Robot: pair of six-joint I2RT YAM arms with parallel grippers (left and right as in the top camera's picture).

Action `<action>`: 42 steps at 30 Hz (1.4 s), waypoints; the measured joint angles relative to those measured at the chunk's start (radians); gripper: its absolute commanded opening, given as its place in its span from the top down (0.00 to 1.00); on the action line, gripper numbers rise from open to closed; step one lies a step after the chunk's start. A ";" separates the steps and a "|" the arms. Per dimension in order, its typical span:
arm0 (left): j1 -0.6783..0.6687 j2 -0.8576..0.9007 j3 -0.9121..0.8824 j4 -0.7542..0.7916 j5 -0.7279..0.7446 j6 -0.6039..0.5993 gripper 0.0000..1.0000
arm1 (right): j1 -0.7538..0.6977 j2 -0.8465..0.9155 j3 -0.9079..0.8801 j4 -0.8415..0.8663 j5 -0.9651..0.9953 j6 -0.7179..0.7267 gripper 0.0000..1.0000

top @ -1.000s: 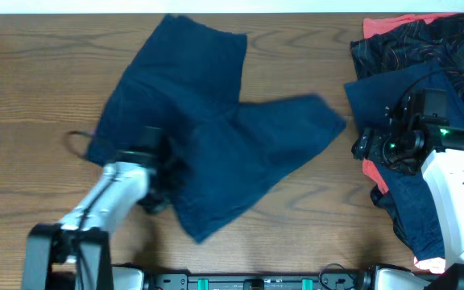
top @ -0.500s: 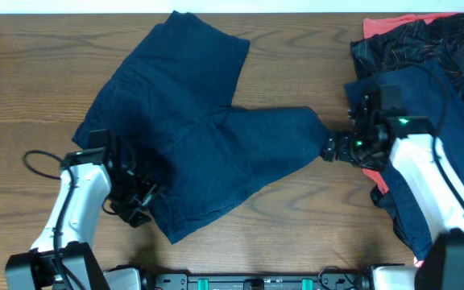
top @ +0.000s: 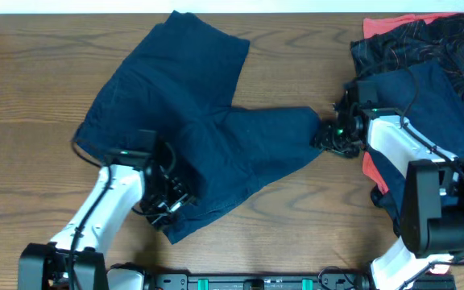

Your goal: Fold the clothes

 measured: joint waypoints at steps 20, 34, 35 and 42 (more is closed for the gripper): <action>-0.402 0.000 -0.003 0.072 -0.126 -0.526 0.01 | -0.079 0.022 0.009 0.026 -0.027 0.024 0.99; -0.614 0.000 -0.124 0.239 -0.138 -0.846 0.01 | -0.128 0.007 0.014 -0.018 -0.011 0.000 0.99; -0.615 0.000 -0.135 0.254 -0.143 -0.861 0.01 | -0.128 0.007 0.014 -0.019 -0.011 0.000 0.99; -0.618 -0.019 -0.164 0.355 -0.196 -0.936 0.04 | -0.128 0.006 0.014 -0.043 -0.009 -0.011 0.99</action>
